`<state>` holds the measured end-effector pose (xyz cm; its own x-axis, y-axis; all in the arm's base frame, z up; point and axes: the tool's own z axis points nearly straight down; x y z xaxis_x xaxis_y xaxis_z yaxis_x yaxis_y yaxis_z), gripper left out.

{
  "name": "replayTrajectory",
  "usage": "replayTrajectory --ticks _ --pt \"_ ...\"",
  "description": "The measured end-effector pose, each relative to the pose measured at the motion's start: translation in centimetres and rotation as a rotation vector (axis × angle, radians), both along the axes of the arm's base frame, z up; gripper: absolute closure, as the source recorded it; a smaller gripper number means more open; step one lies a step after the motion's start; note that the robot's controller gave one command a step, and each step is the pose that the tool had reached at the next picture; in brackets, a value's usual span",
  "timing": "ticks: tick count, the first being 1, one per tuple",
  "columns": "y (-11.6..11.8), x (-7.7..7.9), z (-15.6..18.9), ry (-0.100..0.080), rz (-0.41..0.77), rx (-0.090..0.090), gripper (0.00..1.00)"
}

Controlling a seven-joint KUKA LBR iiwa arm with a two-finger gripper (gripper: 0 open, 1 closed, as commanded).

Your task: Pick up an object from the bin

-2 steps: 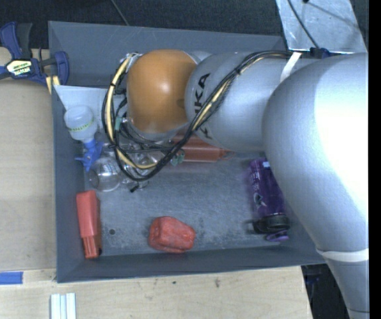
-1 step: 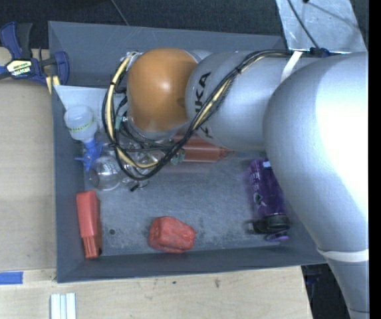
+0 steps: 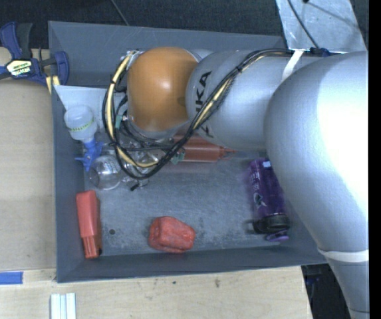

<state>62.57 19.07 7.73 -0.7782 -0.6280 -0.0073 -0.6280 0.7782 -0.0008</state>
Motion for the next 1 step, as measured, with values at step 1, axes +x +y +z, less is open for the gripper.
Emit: replayTrajectory --ticks 1 --pt "-0.01 -0.05 0.49 0.002 -0.001 -0.001 1.0"
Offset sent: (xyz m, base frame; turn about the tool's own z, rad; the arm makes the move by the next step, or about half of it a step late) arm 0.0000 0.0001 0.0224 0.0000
